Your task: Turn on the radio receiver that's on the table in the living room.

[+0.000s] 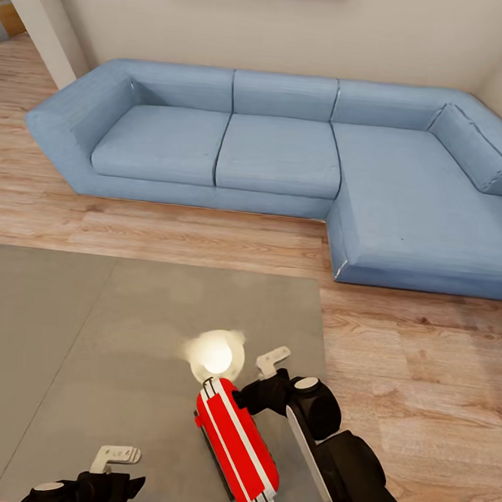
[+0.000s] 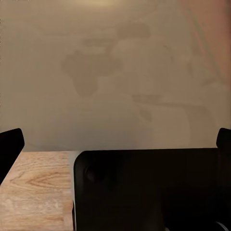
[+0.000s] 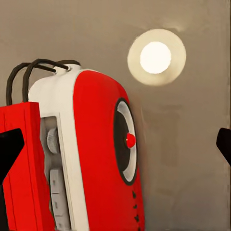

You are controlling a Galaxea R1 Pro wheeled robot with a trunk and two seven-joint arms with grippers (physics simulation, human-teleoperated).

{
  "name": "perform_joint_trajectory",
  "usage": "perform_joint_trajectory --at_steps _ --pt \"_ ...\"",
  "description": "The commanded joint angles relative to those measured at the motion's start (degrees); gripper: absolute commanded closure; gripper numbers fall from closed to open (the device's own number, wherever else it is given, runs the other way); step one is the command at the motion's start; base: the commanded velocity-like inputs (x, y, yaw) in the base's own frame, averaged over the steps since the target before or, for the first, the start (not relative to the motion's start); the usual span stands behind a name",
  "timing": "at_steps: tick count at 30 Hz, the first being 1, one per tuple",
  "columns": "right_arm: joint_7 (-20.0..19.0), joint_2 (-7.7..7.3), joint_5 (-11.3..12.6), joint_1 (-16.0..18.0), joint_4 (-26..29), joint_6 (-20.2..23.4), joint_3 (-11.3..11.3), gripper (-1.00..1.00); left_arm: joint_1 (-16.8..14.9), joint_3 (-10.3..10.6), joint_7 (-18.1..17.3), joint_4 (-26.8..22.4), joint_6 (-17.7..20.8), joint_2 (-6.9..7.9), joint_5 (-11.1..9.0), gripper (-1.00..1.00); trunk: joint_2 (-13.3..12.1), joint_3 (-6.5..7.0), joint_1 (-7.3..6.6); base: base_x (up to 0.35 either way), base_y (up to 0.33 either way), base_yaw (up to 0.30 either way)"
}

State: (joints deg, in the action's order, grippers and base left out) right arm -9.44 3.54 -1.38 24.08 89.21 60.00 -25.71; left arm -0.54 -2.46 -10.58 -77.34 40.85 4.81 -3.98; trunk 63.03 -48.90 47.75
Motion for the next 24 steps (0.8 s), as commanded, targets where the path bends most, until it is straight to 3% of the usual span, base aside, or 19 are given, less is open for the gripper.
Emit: perform_joint_trajectory --at_steps 1,6,13,24 --pt "0.1 -0.33 -0.3 0.0 -0.1 0.0 -0.1 -1.0 0.0 0.0 0.0 0.0 0.0 0.04 0.0 -1.0 0.0 0.0 0.0 0.0 0.0 0.0" --pt "0.3 -1.9 -0.9 0.0 0.0 0.0 -0.1 -1.0 0.0 0.0 -0.1 0.0 0.0 0.11 -0.1 -1.0 0.0 0.0 0.0 0.0 0.0 0.0" --pt "0.3 -2.02 -1.0 0.0 0.3 0.0 -0.5 -1.0 0.0 0.0 -0.1 0.0 -0.1 0.11 -0.1 -1.0 0.0 0.0 0.0 0.0 0.0 0.0" --pt "2.7 0.02 -0.8 0.0 0.7 0.0 -3.9 -1.0 0.0 0.0 0.0 0.0 -0.1 0.11 -0.1 -1.0 0.0 0.0 0.0 0.0 0.0 0.0"
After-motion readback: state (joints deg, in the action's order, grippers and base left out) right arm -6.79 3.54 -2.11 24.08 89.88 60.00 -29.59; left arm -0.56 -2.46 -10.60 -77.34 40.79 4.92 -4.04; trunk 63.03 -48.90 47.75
